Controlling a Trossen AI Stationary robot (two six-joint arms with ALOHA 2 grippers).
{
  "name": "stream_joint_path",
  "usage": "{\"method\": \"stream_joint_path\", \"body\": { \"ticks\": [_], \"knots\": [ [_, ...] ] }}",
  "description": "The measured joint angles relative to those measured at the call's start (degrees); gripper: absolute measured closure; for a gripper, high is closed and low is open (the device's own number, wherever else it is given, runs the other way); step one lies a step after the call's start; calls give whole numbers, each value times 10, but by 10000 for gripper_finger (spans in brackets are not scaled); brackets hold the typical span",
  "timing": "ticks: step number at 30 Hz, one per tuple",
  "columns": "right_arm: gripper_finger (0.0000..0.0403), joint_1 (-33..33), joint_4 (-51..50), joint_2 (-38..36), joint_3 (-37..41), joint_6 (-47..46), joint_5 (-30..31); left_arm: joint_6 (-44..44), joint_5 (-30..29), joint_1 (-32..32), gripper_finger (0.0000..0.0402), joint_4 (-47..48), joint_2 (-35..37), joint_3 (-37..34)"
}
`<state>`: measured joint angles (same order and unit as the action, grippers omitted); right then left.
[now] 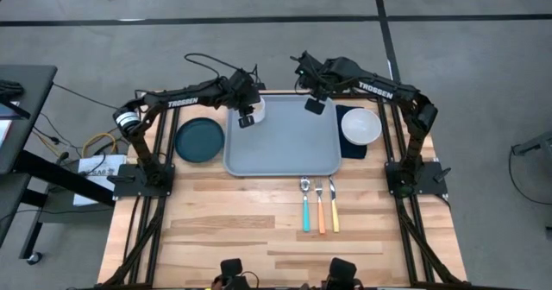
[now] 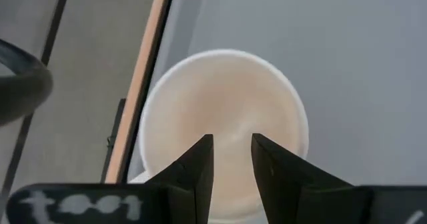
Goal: Set up tray
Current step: Put the white mug on the gray tray
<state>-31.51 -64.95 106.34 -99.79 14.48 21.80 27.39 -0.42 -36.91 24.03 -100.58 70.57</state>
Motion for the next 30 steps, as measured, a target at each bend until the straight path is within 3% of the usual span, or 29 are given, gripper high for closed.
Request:
{"method": "stream_joint_path", "body": {
  "ticks": [10, 30],
  "knots": [
    [332, 3, -7, 0, 0, -1, -9, 9, -18, -1, 310, 17, 0, 0],
    [332, 4, -7, 0, 0, -1, -9, 8, -183, -1, 310, 50, 0, 0]
  ]
}}
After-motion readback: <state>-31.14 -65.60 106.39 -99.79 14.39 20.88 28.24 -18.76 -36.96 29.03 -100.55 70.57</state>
